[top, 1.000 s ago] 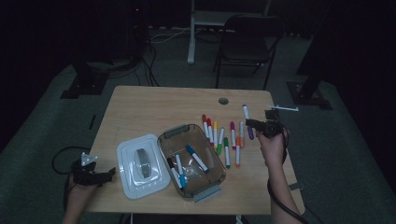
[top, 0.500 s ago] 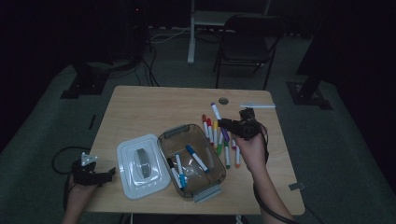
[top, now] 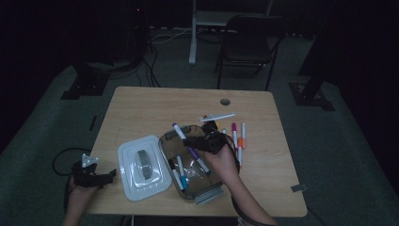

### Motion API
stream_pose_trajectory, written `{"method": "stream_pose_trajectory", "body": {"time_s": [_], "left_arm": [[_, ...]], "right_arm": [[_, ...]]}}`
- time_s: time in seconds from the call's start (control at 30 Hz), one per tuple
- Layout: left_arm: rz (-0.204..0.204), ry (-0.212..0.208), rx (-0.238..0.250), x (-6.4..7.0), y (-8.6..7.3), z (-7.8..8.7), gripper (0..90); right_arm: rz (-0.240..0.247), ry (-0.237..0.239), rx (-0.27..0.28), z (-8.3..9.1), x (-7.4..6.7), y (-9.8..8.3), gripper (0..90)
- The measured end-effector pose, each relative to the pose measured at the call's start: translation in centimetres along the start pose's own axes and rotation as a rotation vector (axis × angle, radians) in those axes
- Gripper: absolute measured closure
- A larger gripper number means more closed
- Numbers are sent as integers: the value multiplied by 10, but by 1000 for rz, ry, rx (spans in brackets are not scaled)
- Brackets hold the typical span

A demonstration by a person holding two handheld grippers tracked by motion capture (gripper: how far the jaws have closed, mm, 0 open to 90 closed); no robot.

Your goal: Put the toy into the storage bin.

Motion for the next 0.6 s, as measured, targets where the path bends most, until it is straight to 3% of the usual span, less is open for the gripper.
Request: {"method": "stream_pose_trajectory", "body": {"time_s": [0.17,0.23,0.6], "left_arm": [[1,0,1,0,0,0,5],[0,0,1,0,0,0,5],[0,0,0,0,0,0,5]], "right_arm": [[3,23,-45,-16,-8,-9,769],[12,21,-88,-27,-12,-16,769],[5,-9,-190,-54,-6,-27,769]]}}
Point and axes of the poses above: each handheld gripper's, and its own axes: z roughly backward along the jaws, y roughly out of its top, x roughly to its right, the point moved 3 cm from there along -z, roughly forward along the jaws, and after that the axes turned 14 degrees about -z, right-handed, at the moved point
